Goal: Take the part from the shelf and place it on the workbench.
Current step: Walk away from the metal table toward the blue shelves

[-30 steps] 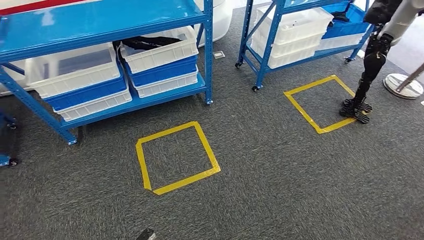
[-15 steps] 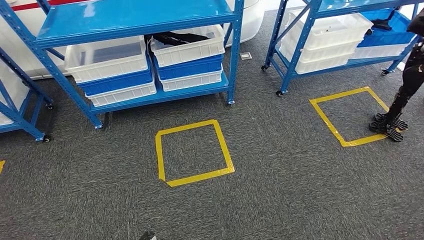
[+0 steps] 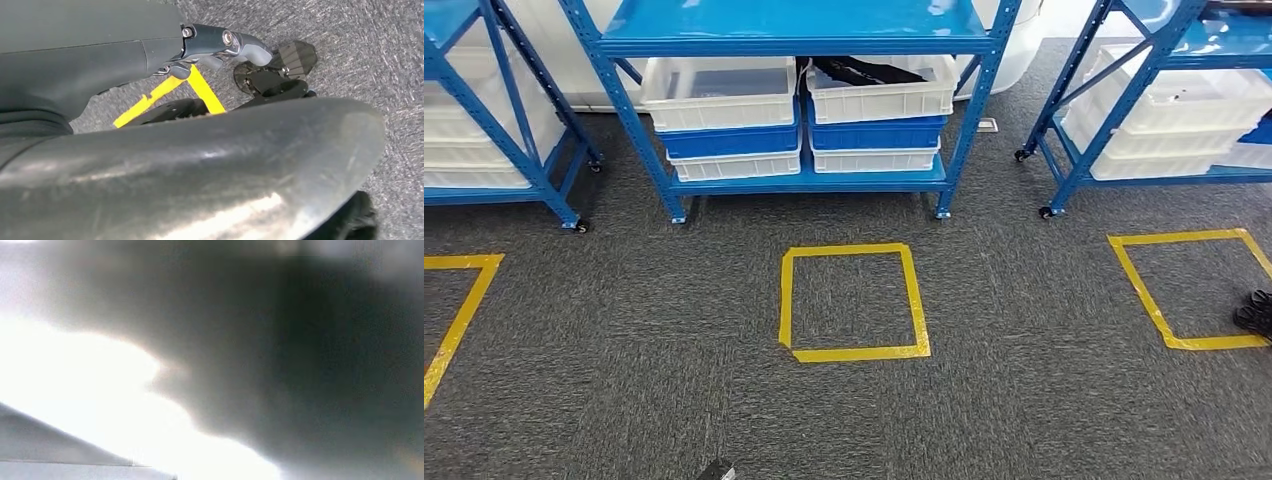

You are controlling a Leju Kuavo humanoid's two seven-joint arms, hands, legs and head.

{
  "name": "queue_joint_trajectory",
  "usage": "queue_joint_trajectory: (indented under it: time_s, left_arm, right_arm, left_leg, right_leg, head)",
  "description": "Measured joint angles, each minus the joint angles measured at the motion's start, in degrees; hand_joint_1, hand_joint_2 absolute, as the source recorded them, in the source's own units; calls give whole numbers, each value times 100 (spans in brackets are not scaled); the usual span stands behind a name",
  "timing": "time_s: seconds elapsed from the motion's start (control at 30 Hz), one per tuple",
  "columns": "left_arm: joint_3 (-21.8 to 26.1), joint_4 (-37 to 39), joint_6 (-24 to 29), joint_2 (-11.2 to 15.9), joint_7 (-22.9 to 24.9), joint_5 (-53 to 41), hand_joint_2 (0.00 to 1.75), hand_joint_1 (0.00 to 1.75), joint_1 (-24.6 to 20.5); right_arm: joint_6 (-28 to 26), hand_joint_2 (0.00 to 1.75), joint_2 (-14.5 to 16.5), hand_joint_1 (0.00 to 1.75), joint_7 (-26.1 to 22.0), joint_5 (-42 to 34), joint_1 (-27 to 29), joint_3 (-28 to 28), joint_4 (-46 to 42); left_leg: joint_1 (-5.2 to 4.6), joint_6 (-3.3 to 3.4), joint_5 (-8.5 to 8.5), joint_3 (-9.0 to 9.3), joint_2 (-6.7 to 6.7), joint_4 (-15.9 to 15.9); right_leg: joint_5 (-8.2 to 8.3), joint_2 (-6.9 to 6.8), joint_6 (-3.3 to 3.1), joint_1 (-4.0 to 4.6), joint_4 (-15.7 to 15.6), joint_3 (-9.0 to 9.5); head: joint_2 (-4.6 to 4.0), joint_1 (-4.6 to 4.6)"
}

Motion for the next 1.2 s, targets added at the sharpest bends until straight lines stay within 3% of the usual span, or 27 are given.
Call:
queue_joint_trajectory:
  time_s: [0.07, 0.13, 0.23, 0.27, 0.53, 0.67, 0.73, 0.77, 0.87, 0.9, 0.93, 1.0, 1.03, 1.1, 1.2]
  left_arm:
    - [-1, 0, -2, -1, -9, 3, 0, 0, 0]
    - [-1, 0, -5, 1, -15, 6, 0, 0, 1]
    - [-1, 0, -8, 2, -46, 39, 0, 0, 6]
    - [-1, 0, -8, 2, -65, 55, 0, 0, 6]
    - [0, 0, 1, 2, -131, 74, 0, 0, 10]
    - [0, -1, 11, 8, -137, 76, 0, 0, 9]
    - [0, -2, 13, 5, -140, 78, 0, 0, 10]
    - [0, -2, 15, 4, -142, 79, 0, 0, 9]
    - [0, -1, 22, 1, -140, 79, 0, 0, 11]
    - [0, -1, 24, 1, -139, 79, 0, 0, 13]
    - [0, 0, 26, 1, -138, 78, 0, 0, 14]
    - [0, -1, 27, 1, -138, 78, 0, 0, 13]
    - [0, -1, 27, 1, -138, 78, 0, 0, 12]
    - [-1, -2, 27, 3, -138, 78, 0, 0, 11]
    - [-1, -1, 27, 6, -134, 78, 0, 0, 19]
  right_arm:
    - [-9, 0, -7, 0, -11, -13, -12, -3, -1]
    - [-14, 0, -8, 0, -22, -16, -24, -3, -1]
    - [-19, 0, -10, 0, -37, -23, -25, -8, -1]
    - [-19, 0, -11, 0, -39, -27, -24, -14, -1]
    - [-19, 0, -13, 0, -43, -38, -17, -48, 1]
    - [-29, 0, -11, 0, -43, -40, -22, -49, -1]
    - [-37, 0, -14, 0, -43, -39, -29, -50, -1]
    - [-39, 0, -16, 0, -43, -39, -32, -50, -1]
    - [-40, 0, -19, 0, -43, -39, -30, -52, -1]
    - [-39, 0, -19, 0, -43, -38, -24, -53, -1]
    - [-39, 0, -20, 0, -43, -36, -19, -54, -1]
    - [-38, 0, -22, 0, -44, -32, -15, -55, -1]
    - [-38, 0, -21, 0, -45, -31, -20, -57, -1]
    - [-38, 0, -19, 0, -46, -28, -28, -62, -1]
    - [-38, 0, -18, 0, -48, -19, -28, -68, -1]
  left_leg:
    - [-13, -48, 12, -5, -52, 8]
    - [-45, -60, -19, -16, -62, 22]
    - [-48, 61, -29, -11, -36, 12]
    - [-43, 70, -5, -8, -27, 6]
    - [-49, 38, 28, -11, -16, 2]
    - [-68, 22, 3, -3, -16, -31]
    - [-29, 24, 29, 65, -8, -130]
    - [-4, 27, 48, 98, 1, -177]
    - [9, 32, 53, 95, 29, -194]
    - [9, 29, 51, 92, 28, -192]
    - [12, 20, 48, 92, 20, -189]
    - [18, -21, 39, 100, -5, -177]
    - [4, -56, 25, 99, -17, -159]
    - [-23, -127, -7, 98, -27, -132]
    - [-3, -212, -59, 112, -14, -99]
  right_leg:
    - [288, 43, 27, -21, -743, 314]
    - [405, 80, -33, -24, -1044, 415]
    - [447, 84, -107, 2, -1051, 408]
    - [457, 85, -123, 9, -1050, 414]
    - [469, 86, -136, 6, -1044, 446]
    - [445, 86, -94, -10, -1080, 425]
    - [359, 77, -73, 0, -944, 370]
    - [242, 72, -78, 4, -711, 269]
    - [-203, 62, -97, -22, 369, -301]
    - [-223, 62, -62, -31, 514, -395]
    - [-131, 61, -3, -42, 389, -352]
    - [199, 72, 117, -70, -383, 12]
    - [338, 82, 130, -70, -757, 197]
    - [456, 96, 30, -59, -1077, 351]
    - [508, 67, -166, -44, -1088, 401]
  head:
    - [0, 3]
    - [0, -1]
    - [0, -5]
    - [0, -6]
    - [-1, -8]
    - [-1, -7]
    - [-1, 2]
    - [-1, 13]
    - [0, 35]
    - [0, 35]
    - [-1, 37]
    - [-1, 39]
    - [-2, 42]
    - [-1, 32]
    - [-1, 18]
